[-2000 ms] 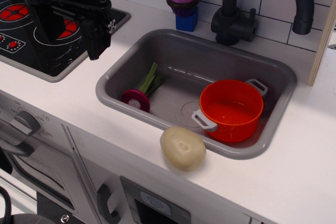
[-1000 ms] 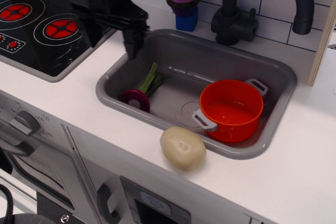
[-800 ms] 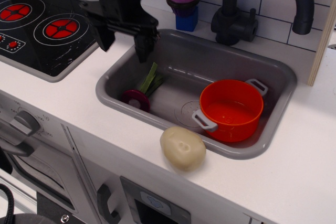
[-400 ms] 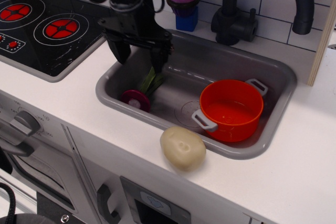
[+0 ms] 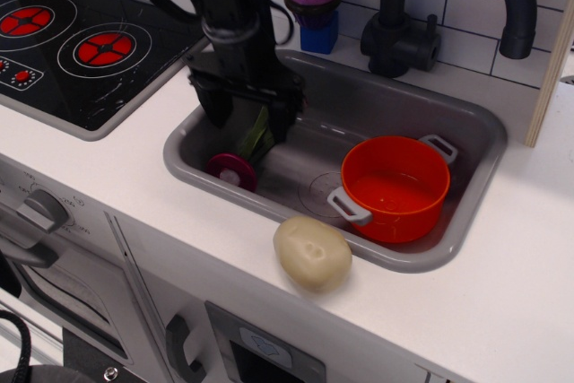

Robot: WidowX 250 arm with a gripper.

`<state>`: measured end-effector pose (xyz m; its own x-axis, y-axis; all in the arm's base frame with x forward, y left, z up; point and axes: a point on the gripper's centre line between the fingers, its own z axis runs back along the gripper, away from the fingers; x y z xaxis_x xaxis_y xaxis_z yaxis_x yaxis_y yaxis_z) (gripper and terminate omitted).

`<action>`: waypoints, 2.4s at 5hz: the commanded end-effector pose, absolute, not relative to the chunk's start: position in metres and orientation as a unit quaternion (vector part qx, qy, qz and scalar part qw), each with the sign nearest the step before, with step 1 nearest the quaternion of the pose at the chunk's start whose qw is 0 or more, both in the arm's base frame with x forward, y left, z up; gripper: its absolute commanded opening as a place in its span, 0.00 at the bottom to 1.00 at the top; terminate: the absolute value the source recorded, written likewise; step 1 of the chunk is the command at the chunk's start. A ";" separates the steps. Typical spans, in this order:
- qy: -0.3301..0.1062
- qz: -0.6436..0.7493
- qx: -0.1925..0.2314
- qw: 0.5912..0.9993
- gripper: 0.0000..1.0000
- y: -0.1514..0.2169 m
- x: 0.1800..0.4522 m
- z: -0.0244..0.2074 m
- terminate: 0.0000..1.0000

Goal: Put beet in pot sink

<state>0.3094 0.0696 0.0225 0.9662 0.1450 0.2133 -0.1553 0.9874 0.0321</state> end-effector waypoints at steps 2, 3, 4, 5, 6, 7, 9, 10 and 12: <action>-0.100 0.087 0.068 0.989 1.00 0.075 0.337 -0.006 0.00; -0.096 0.089 0.074 0.989 1.00 0.076 0.340 -0.010 0.00; -0.088 0.084 0.067 0.990 0.00 0.078 0.338 -0.007 0.00; -0.082 0.084 0.069 0.991 0.00 0.079 0.334 0.003 0.00; -0.085 0.093 0.085 0.988 0.00 0.082 0.332 0.019 0.00; -0.095 0.111 0.092 0.985 0.00 0.083 0.329 0.040 0.00; -0.145 0.132 0.075 0.978 0.00 0.074 0.323 0.091 0.00; -0.180 0.131 0.055 0.973 0.00 0.051 0.327 0.106 0.00; -0.250 0.122 0.054 0.959 0.00 0.004 0.340 0.100 0.00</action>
<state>0.3397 0.0007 0.0852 0.8637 0.2085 0.4589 -0.2607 0.9640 0.0526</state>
